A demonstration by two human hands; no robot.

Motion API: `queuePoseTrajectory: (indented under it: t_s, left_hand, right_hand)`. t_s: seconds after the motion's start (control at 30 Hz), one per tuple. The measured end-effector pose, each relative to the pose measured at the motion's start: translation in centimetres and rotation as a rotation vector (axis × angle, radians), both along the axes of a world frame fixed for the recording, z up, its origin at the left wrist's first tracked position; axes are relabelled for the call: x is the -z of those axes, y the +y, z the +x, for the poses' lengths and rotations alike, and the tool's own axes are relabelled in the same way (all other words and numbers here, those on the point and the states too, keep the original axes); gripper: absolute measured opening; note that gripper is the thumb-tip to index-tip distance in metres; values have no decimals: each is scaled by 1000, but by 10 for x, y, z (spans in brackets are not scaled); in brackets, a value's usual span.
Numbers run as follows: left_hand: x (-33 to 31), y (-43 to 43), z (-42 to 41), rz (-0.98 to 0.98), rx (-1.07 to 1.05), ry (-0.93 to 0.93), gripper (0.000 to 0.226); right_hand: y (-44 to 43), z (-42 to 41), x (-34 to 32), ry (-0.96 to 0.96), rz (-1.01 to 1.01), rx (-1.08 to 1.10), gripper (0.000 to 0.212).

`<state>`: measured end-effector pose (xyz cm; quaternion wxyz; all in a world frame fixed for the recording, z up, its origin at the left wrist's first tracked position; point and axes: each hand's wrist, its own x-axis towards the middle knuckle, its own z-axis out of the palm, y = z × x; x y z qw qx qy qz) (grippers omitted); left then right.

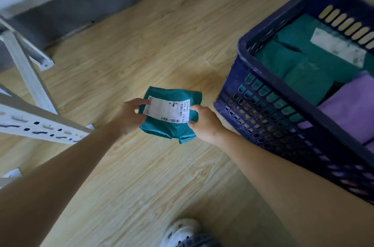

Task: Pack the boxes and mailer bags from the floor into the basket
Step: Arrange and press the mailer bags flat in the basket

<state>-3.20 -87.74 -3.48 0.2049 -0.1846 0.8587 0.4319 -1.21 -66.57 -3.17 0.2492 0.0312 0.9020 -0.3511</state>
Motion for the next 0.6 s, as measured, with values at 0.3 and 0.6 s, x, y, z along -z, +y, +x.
queuePoseTrajectory:
  t_s: [0.3, 0.6]
  left_hand:
    - [-122, 7, -19, -99, 17, 309, 49]
    - [-208, 59, -20, -103, 107, 451, 43]
  right_hand:
    - [9, -25, -113, 198, -141, 26, 48]
    - [73, -22, -200, 320, -299, 176, 45]
